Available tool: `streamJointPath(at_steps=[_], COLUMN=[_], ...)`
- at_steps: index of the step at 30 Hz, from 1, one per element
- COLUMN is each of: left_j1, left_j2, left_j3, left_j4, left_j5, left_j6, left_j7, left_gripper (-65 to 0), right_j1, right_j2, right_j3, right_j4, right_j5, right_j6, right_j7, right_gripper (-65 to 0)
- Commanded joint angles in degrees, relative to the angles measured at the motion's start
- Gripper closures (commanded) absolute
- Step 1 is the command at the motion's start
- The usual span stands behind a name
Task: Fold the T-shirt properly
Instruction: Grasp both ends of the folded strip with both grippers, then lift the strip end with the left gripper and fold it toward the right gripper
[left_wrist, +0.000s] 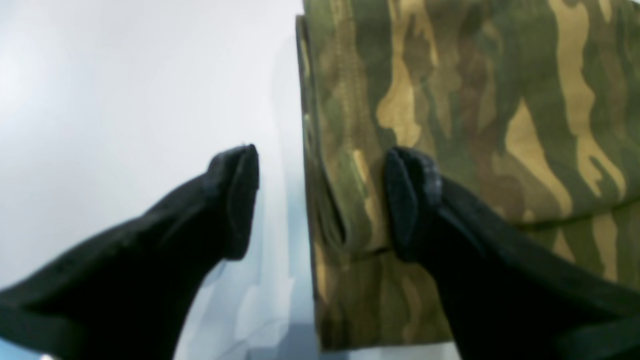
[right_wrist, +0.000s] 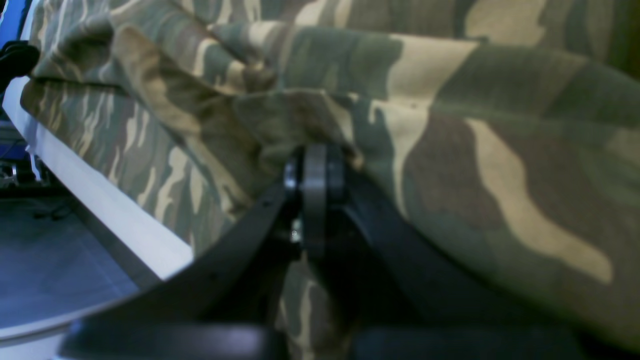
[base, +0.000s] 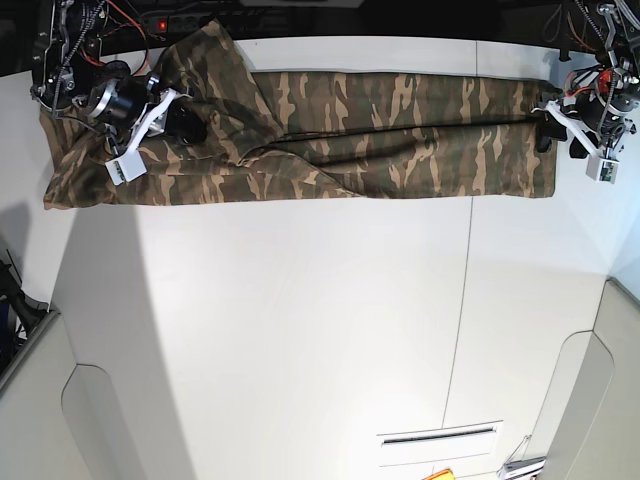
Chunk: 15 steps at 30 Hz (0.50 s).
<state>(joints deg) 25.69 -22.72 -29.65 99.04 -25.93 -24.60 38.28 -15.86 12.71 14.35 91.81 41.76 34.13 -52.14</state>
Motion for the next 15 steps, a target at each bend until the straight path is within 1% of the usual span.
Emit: streamJointPath(at_steps=[1, 3, 4, 5, 7, 10, 12, 15], left_j1=[-0.1, -0.1, -0.1, -0.1, -0.1, -0.1, -0.1, -0.1], left_j2=[-1.1, -1.1, -1.1, -1.1, -1.1, -1.1, -1.1, -1.1], left_j3=[-0.8, -0.9, -0.9, -0.9, -0.9, -0.9, -0.9, -0.9], left_j4=[0.8, 0.6, 0.3, 0.1, -0.9, -3.1, -4.4, -5.2], left_j5=[0.1, 0.0, 0.0, -0.8, -3.3, -5.9, -8.7, -13.8], left_j6=[0.9, 1.0, 0.5, -0.8, -2.6, -3.9, -5.9, -8.5], left_j7=[-1.0, -0.7, -0.3, 0.3, 2.0, 3.6, 4.3, 7.7], left_gripper=[-42.2, -42.2, -42.2, -42.2, -42.2, -42.2, -42.2, -42.1], right_j1=[0.3, 0.3, 0.3, 0.3, 0.3, 0.3, 0.3, 0.3], right_j2=[0.6, 0.6, 0.6, 0.6, 0.6, 0.6, 0.6, 0.6], right_j3=[0.2, 0.2, 0.2, 0.2, 0.2, 0.2, 0.2, 0.2], right_j4=[0.6, 0.6, 0.6, 0.6, 0.6, 0.6, 0.6, 0.6], right_j5=[0.7, 0.7, 0.7, 0.7, 1.0, 1.1, 1.1, 1.1], right_j6=[0.2, 0.2, 0.2, 0.2, 0.2, 0.2, 0.2, 0.2], right_j7=[-0.2, -0.8, -0.8, -0.8, -0.8, -0.8, -0.8, -0.8], right_gripper=[0.0, 0.0, 0.0, 0.0, 0.0, 0.0, 0.0, 0.0])
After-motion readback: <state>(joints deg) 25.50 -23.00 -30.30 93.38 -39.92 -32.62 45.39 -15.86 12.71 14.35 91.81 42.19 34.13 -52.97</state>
